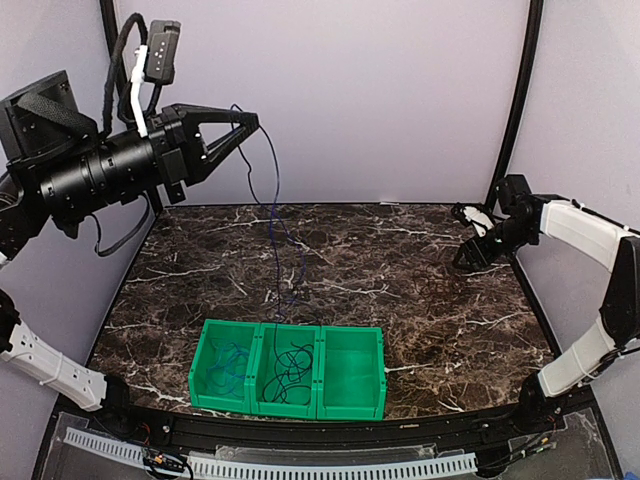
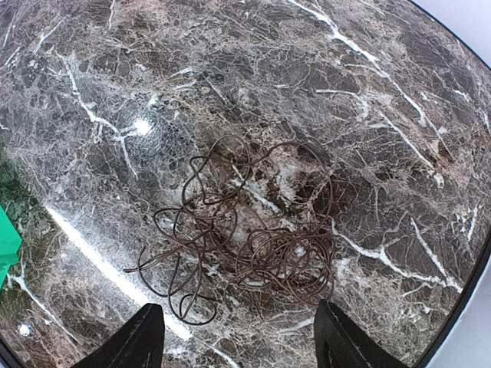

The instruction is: Untangle the cables

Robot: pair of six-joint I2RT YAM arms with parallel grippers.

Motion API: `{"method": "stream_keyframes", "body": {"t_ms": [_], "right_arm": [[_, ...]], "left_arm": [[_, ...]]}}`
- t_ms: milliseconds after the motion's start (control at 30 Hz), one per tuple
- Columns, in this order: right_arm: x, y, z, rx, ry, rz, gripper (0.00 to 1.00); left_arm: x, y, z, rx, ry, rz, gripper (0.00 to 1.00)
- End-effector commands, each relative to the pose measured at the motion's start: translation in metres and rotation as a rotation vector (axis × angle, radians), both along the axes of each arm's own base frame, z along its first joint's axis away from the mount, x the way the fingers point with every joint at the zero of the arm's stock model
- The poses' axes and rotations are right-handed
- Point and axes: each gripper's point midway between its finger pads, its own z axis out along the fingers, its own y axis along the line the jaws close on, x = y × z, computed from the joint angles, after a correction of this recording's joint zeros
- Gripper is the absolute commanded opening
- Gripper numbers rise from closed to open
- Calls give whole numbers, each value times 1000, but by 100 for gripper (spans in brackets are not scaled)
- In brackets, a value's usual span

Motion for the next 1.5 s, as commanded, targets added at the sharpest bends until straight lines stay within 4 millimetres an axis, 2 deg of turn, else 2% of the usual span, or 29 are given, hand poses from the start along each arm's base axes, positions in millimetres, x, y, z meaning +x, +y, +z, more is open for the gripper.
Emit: {"method": "stream_keyframes", "body": {"t_ms": [0, 167, 233, 267, 300, 333, 500, 667, 833, 1033, 1467], "right_arm": [[4, 5, 0, 22, -7, 9, 69], [4, 7, -2, 26, 0, 13, 69], [4, 7, -3, 28, 3, 13, 69], [5, 7, -3, 29, 2, 13, 69], [4, 7, -4, 29, 5, 14, 69], [4, 8, -5, 30, 7, 15, 69], [5, 8, -4, 30, 5, 15, 69], [6, 8, -4, 33, 5, 16, 69], [6, 10, -6, 41, 13, 21, 69], [6, 11, -7, 44, 17, 23, 69], [5, 11, -9, 44, 17, 24, 69]], "left_arm": [[-3, 6, 0, -6, 14, 4, 0], [2, 8, 7, -25, -45, 49, 0], [16, 3, 7, 12, -77, 131, 0], [25, 10, 14, 9, -89, 206, 0], [32, 5, 11, 47, -122, 247, 0], [40, 11, 18, 36, -134, 310, 0], [53, 4, 29, 84, -232, 411, 0], [53, 2, 38, 70, -269, 422, 0], [52, 10, 52, 17, -291, 438, 0], [53, 16, 59, -6, -354, 488, 0], [48, 12, 83, -25, -450, 481, 0]]}}
